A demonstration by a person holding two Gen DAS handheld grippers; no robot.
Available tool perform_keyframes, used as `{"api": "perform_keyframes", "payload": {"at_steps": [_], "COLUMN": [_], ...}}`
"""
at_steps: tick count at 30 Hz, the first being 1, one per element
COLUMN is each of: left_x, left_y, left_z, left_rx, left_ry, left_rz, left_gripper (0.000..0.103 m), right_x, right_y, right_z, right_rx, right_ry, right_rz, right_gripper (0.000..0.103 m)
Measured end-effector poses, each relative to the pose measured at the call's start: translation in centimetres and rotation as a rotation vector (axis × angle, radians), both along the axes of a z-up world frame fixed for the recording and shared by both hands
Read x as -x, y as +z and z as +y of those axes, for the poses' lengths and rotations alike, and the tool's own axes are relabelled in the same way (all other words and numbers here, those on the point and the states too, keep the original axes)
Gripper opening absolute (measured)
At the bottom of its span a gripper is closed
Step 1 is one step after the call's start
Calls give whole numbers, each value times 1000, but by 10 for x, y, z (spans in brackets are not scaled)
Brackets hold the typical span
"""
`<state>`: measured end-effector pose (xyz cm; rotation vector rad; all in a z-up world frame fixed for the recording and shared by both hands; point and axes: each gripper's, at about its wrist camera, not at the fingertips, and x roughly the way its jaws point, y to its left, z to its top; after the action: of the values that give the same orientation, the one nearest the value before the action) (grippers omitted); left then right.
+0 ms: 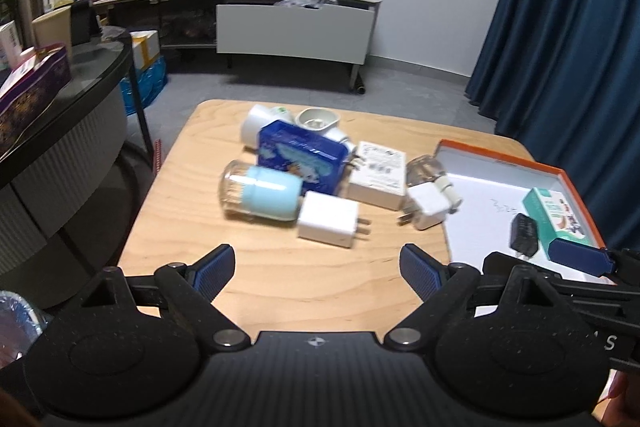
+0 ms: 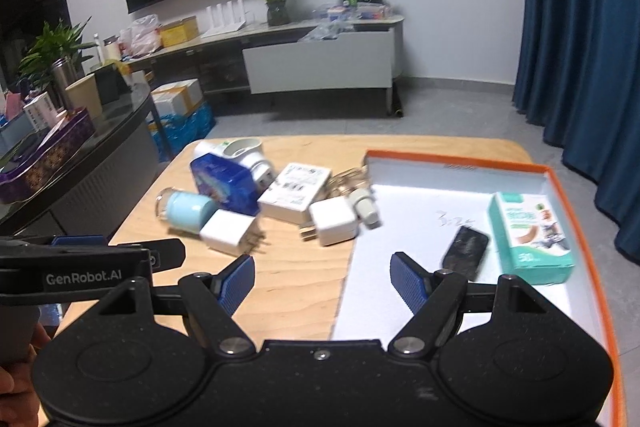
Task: Organize rigid objects
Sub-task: 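Withdraw both open tools from the tray toward the remaining objects, then grasp the light blue toothpick jar with the left tool while the right tool grasps the white square charger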
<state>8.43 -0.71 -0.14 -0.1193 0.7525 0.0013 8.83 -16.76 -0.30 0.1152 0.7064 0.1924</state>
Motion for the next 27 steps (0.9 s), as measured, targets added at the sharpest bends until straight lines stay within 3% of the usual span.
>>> {"api": "perform_keyframes", "payload": {"at_steps": [7, 14, 19, 27], "left_x": [-1, -11, -36, -83], "left_y": [-9, -19, -28, -44], "left_z": [14, 27, 43, 43], "left_rx": [36, 21, -14, -51], "left_ry": [15, 50, 78, 27], "left_rz": [6, 4, 0, 7], "left_gripper": [95, 101, 102, 103], "right_x": [-3, -5, -4, -7], "right_y": [-6, -11, -12, -17], "right_z": [10, 7, 1, -4], "right_rx": [-16, -24, -29, -29], "right_ry": [23, 18, 6, -5], "right_rz": [10, 15, 17, 29], "right_gripper": [89, 89, 89, 89]}}
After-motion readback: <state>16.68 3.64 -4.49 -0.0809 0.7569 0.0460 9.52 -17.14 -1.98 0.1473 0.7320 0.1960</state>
